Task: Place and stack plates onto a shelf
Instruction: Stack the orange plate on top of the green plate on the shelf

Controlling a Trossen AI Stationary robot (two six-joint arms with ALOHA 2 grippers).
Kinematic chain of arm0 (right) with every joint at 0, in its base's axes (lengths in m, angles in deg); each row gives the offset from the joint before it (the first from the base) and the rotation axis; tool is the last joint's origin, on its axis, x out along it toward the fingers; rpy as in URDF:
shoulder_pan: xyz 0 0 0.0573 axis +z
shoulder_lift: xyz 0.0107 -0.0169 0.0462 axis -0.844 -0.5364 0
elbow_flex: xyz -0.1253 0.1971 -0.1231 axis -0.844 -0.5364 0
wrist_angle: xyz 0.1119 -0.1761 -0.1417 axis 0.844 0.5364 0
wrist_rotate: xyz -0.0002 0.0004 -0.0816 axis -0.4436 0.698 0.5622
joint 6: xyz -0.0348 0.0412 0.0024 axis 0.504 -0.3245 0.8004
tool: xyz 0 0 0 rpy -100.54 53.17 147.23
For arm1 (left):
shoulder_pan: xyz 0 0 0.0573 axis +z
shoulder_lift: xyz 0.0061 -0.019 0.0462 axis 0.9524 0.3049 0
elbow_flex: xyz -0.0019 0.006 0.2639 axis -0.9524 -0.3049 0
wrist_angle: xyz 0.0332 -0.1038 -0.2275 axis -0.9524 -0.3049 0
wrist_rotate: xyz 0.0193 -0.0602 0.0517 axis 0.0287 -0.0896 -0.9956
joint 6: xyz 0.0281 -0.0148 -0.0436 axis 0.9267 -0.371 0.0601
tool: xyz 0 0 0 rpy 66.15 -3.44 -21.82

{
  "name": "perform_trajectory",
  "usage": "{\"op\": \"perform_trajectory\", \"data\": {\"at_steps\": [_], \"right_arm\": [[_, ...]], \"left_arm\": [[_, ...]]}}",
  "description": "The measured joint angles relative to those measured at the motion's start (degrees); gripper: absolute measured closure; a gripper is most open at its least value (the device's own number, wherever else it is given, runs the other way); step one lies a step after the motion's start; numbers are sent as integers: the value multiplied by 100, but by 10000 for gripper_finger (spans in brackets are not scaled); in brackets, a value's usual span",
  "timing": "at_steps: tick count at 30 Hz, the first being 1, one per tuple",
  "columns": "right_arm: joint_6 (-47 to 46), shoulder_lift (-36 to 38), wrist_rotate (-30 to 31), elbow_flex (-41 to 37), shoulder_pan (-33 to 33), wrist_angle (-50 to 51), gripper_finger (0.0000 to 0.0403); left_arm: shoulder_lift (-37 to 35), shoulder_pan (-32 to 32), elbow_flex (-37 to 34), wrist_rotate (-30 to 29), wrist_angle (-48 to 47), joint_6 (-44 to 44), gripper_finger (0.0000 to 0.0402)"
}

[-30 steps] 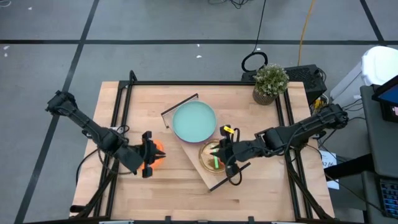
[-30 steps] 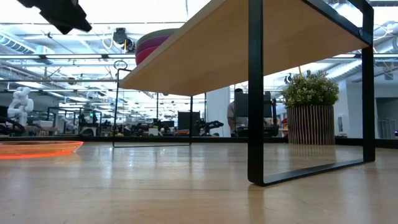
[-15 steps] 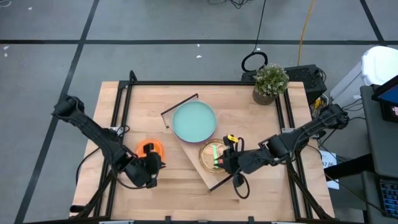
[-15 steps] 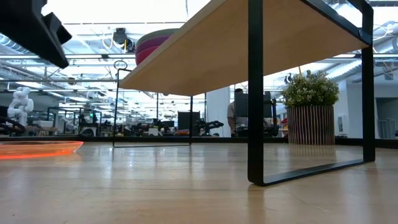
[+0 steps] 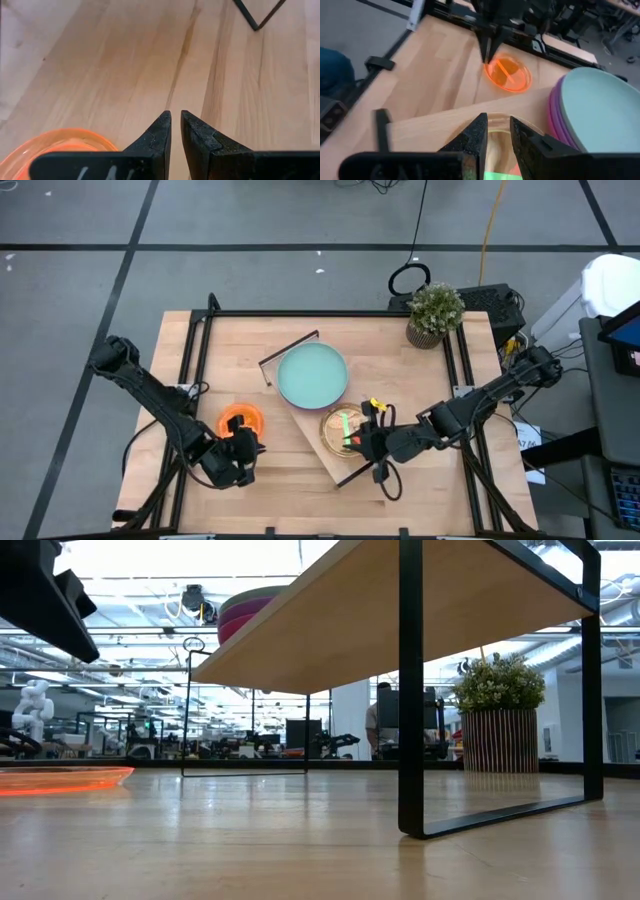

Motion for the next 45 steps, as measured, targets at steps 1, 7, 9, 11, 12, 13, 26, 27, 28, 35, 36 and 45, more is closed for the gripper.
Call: {"op": "perform_trajectory", "data": {"at_steps": [1, 7, 9, 11, 12, 13, 26, 27, 28, 35, 36, 45], "right_arm": [[29, 20, 25, 0, 44, -8, 335], [70, 191, 590, 0, 397, 166, 335], [19, 278, 594, 0, 507, 233, 335], [-104, 313, 590, 0, 607, 319, 335], [-146, 313, 588, 3, 659, 355, 335], [-183, 306, 586, 4, 705, 409, 335], [-577, 467, 596, -376, 1100, 365, 335], [-574, 500, 601, -413, 1110, 329, 335], [-567, 530, 619, -444, 1112, 284, 335], [-438, 767, 913, -730, 1107, 248, 335], [-403, 798, 983, -799, 1105, 249, 335], [-399, 1224, 1051, -1359, 1062, -110, 335]], "left_arm": [[0, 1, 0, -8, 0, -16, 354], [43, -24, 0, -13, 23, -161, 354], [131, -52, 0, -12, 36, -167, 342], [232, -61, 0, -15, 39, -284, 317], [295, -63, 0, -24, 41, -366, 301], [362, -61, 0, -52, 33, -442, 284], [950, -292, 0, -330, -91, -444, 177], [964, -320, 0, -343, -145, -444, 177], [968, -339, 0, -361, -194, -438, 177], [968, -479, 0, -366, -779, -434, 177], [968, -497, 0, -363, -831, -434, 177], [968, -856, 0, -54, -1231, -813, 177]]}}
